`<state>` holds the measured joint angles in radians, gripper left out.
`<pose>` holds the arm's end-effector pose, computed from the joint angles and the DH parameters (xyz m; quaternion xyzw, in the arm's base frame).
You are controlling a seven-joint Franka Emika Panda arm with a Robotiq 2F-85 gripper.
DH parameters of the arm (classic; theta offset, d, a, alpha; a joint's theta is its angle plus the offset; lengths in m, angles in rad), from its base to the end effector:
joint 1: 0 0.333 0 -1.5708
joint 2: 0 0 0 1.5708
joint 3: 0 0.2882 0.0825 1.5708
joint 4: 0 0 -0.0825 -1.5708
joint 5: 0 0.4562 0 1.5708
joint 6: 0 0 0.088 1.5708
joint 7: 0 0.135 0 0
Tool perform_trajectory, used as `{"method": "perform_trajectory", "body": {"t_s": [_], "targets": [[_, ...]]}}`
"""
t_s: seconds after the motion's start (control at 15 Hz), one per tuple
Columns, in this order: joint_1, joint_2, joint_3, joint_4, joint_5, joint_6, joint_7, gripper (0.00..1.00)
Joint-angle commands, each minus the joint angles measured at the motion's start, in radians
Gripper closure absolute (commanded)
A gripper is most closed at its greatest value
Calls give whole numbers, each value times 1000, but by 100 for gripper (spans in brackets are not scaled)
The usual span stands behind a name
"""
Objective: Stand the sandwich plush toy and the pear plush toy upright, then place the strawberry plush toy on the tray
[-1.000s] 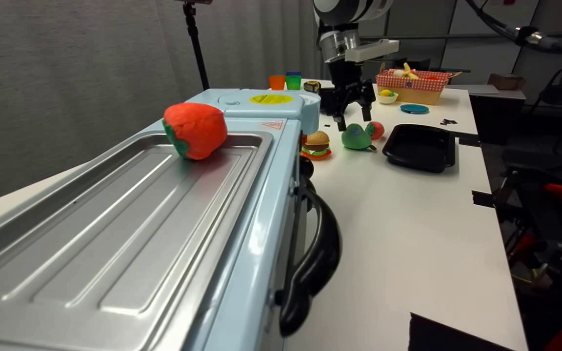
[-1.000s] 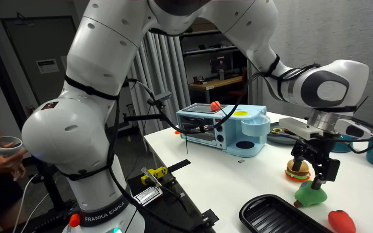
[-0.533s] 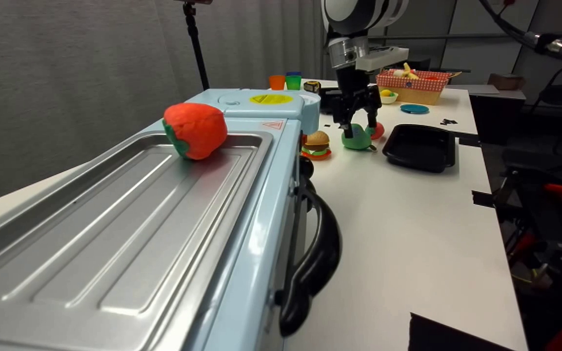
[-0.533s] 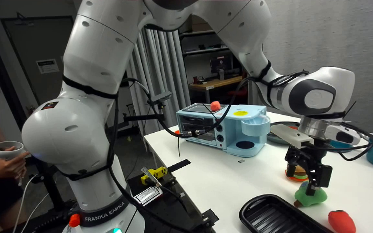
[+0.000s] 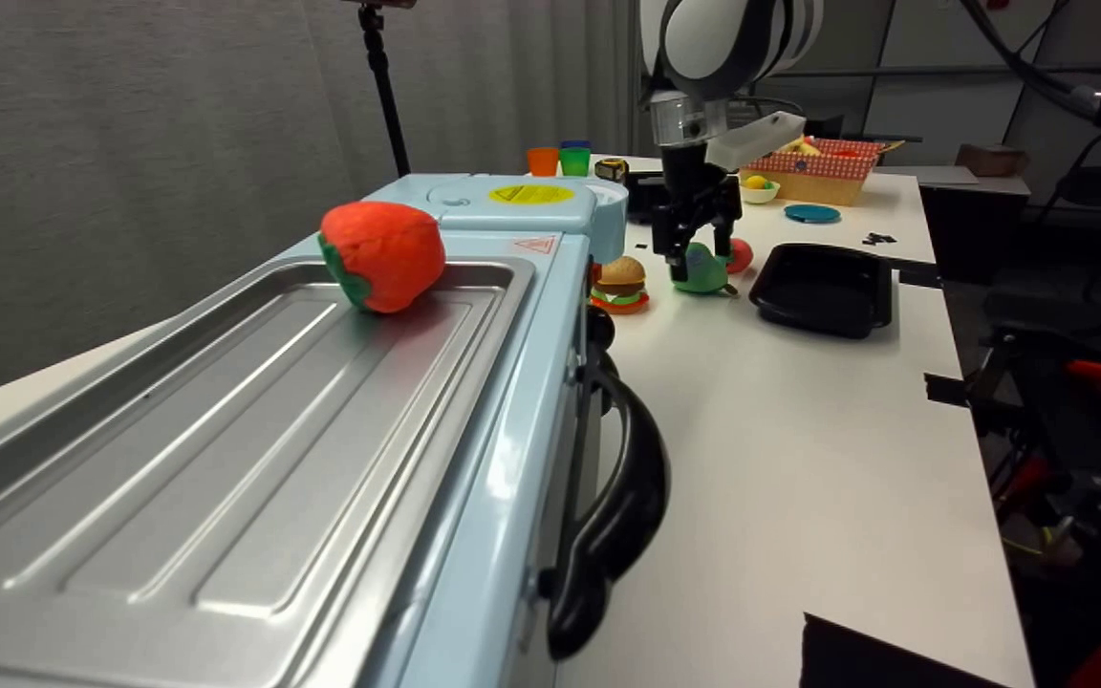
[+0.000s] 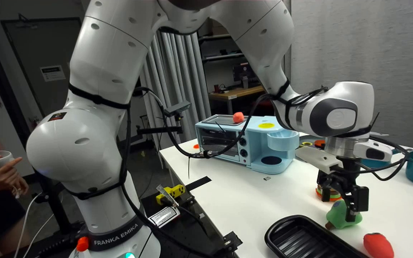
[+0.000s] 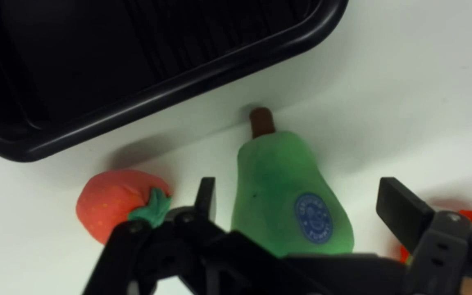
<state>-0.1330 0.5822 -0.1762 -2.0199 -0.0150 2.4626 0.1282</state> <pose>0.5715 -0.1946 0.0391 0.9763 -0.1994 -0.0701 0.0472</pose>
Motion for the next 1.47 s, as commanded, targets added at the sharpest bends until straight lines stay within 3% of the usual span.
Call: {"method": "perform_trajectory", "body": {"t_s": [0.0, 0.33, 0.6, 1.0, 1.4], "targets": [[47, -80, -25, -124, -46, 124, 40, 0], [115, -166, -77, -277, -104, 280, 103, 0], [158, -170, -130, -329, -155, 375, 153, 0], [152, -119, -131, -310, -127, 459, 121, 0], [116, -97, -98, -295, -86, 462, 90, 0]]}}
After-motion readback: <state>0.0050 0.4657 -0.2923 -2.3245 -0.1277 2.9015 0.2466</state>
